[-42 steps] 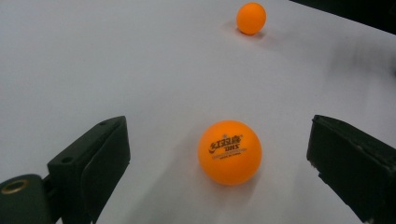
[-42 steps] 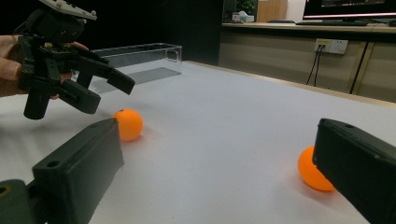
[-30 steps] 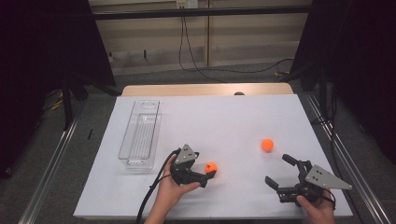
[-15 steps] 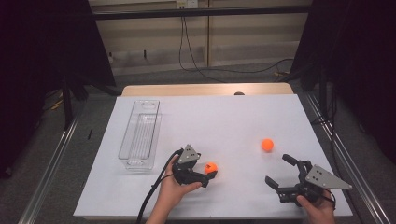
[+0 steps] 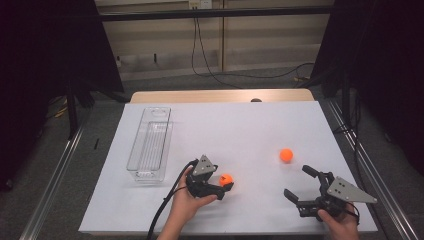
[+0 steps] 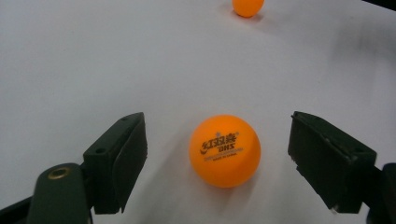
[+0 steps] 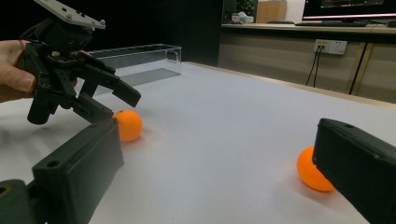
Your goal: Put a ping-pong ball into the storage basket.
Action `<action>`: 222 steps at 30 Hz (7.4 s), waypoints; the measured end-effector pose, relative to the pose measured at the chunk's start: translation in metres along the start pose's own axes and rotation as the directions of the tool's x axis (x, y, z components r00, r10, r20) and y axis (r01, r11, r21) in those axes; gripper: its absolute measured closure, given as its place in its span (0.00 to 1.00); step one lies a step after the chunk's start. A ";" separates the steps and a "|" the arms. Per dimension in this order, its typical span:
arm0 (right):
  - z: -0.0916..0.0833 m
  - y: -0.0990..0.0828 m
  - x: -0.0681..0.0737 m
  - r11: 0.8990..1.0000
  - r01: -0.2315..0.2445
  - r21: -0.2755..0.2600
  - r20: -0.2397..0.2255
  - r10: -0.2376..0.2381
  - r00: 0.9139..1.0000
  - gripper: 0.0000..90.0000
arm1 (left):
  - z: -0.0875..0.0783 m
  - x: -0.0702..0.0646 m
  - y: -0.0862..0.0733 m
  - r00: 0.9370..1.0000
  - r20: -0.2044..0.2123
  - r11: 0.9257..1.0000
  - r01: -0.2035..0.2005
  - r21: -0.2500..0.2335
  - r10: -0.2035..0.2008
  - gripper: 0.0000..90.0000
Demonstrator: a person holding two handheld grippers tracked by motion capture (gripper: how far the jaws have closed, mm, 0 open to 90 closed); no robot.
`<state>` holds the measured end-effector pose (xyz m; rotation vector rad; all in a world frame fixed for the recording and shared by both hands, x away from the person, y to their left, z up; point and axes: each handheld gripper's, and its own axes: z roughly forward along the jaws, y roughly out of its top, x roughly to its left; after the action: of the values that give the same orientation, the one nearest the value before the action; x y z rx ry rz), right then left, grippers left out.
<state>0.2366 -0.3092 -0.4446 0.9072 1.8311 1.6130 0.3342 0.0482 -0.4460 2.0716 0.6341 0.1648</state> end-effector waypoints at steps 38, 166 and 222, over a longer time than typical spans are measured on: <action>0.000 0.000 0.000 1.000 -0.001 0.002 -0.001 0.001 1.000 0.02 | 0.009 -0.002 0.000 0.999 0.025 0.997 0.018 0.077 -0.020 0.38; 0.000 0.000 -0.001 1.000 0.002 0.000 0.000 -0.002 1.000 0.02 | -0.009 0.022 0.032 0.991 -0.007 0.986 0.137 0.099 -0.137 0.57; -0.001 0.000 -0.001 1.000 0.002 -0.002 -0.003 -0.002 1.000 0.02 | -0.025 0.041 0.051 0.983 -0.040 0.983 0.179 0.041 -0.177 0.57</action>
<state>0.2365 -0.3103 -0.4443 0.9019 1.8321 1.6153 0.3796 0.0654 -0.3956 2.0456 0.8476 0.0859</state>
